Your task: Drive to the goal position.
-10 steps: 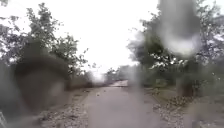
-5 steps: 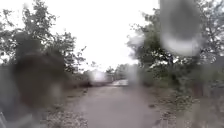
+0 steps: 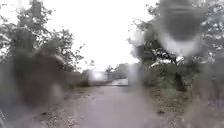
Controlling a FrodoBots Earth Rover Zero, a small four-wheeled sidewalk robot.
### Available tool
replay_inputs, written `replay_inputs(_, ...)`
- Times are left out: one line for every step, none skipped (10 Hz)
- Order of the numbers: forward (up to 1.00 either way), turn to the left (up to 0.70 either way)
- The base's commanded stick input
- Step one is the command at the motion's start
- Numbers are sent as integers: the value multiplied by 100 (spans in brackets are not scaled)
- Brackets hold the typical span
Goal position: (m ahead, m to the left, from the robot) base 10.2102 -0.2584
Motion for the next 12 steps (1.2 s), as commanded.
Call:
replay_inputs(70,0)
replay_inputs(70,0)
replay_inputs(70,0)
replay_inputs(70,0)
replay_inputs(70,0)
replay_inputs(70,0)
replay_inputs(70,0)
replay_inputs(70,0)
replay_inputs(70,0)
replay_inputs(70,0)
replay_inputs(70,0)
replay_inputs(70,0)
